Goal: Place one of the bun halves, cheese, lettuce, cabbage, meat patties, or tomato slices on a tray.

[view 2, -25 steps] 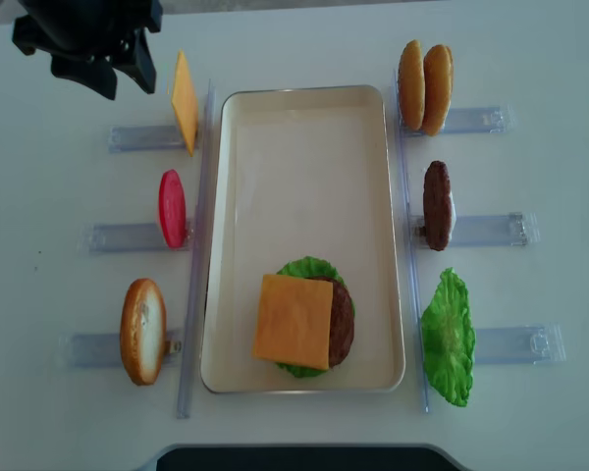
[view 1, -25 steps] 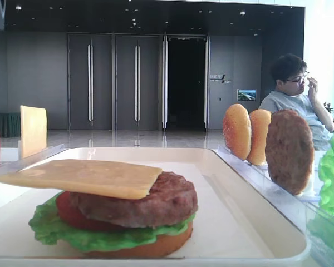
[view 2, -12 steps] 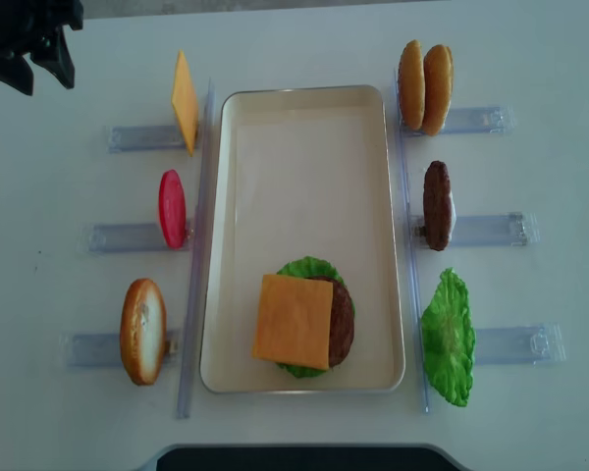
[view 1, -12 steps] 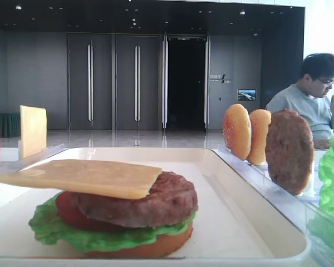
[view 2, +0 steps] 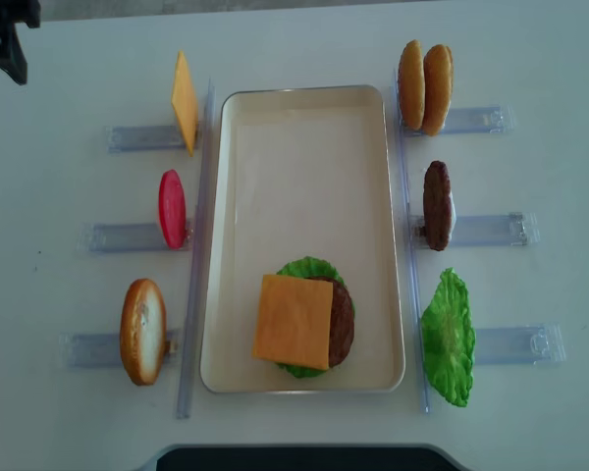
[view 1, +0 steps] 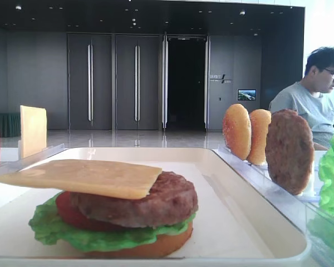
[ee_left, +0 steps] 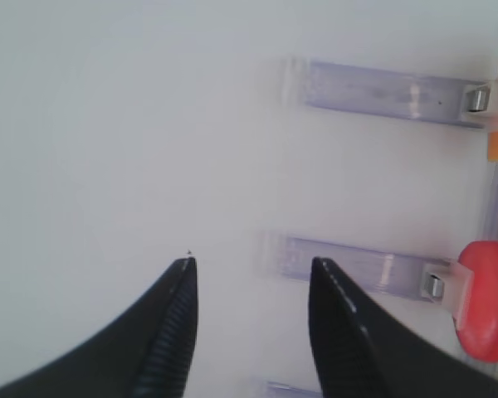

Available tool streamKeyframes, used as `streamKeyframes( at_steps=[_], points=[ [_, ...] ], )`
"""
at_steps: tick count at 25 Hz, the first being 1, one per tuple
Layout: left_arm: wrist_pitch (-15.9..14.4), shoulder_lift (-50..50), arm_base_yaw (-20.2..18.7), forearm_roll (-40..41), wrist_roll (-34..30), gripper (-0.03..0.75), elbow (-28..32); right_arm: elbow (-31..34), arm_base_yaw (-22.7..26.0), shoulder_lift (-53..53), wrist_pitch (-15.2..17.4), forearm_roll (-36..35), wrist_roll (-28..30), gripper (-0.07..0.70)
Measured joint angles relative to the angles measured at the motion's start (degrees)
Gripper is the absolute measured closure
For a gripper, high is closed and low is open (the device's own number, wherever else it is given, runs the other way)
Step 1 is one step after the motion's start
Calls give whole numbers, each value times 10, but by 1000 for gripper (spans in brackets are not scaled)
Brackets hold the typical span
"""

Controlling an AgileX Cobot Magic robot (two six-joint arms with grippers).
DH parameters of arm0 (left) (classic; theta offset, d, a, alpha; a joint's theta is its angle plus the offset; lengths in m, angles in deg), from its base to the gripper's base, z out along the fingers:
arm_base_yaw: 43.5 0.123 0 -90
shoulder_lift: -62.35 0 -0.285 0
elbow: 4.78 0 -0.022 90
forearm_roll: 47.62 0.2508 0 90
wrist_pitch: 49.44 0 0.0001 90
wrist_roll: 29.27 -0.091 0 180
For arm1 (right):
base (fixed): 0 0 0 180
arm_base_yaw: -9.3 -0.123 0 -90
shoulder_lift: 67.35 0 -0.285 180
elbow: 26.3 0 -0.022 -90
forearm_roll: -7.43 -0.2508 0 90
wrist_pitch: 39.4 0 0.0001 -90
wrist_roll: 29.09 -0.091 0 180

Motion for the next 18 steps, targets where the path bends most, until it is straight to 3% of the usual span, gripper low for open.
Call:
streamKeyframes(
  at_steps=[15, 18],
  points=[
    [-9, -205, 0, -15, -22, 377, 1, 0, 0, 0, 0, 0, 0, 90],
    [-10, -251, 0, -42, -44, 336, 15, 0, 0, 0, 0, 0, 0, 90]
  ],
)
